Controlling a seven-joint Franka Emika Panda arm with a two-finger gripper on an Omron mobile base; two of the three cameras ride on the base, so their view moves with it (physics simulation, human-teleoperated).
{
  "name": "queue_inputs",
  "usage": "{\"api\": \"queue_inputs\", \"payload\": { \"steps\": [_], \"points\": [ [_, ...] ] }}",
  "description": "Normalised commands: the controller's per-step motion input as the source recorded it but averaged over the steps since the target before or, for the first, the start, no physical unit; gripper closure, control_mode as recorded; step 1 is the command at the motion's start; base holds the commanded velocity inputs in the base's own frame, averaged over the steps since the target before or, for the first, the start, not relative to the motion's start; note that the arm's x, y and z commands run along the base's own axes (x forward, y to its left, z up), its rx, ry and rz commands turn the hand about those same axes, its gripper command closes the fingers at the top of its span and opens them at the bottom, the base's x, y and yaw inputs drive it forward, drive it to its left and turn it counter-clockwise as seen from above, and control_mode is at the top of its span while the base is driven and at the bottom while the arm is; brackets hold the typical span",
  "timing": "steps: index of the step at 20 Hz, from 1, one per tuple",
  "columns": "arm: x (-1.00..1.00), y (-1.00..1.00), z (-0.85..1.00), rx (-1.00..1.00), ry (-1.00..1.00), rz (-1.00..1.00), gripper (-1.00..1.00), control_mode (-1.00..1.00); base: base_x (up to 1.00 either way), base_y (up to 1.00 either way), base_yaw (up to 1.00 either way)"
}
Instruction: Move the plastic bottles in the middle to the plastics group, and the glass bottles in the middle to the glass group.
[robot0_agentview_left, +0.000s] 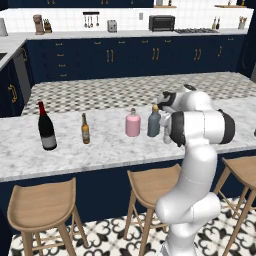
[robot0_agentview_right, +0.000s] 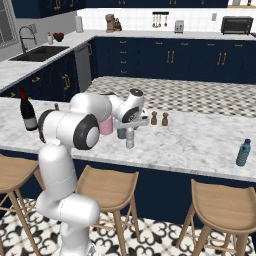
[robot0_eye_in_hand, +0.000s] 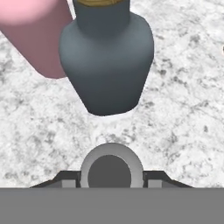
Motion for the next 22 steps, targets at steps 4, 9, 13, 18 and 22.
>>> {"api": "queue_inputs", "payload": {
  "steps": [4, 9, 13, 18, 22],
  "points": [
    [-0.36, -0.01, 0.03, 0.00, 0.00, 0.00, 1.00, -1.00, 0.00, 0.00, 0.00],
    [-0.49, -0.37, 0.30, 0.01, 0.00, -0.08, 1.00, -1.00, 0.00, 0.00, 0.00],
    [0.00, -0.56, 0.51, 0.00, 0.00, -0.15, 1.00, -1.00, 0.00, 0.00, 0.00],
    [0.00, -0.79, 0.35, 0.06, 0.00, -0.09, 1.00, -1.00, 0.00, 0.00, 0.00],
    [0.05, -0.98, 0.08, 0.12, 0.00, -0.03, 1.00, -1.00, 0.00, 0.00, 0.00]
  ]
}}
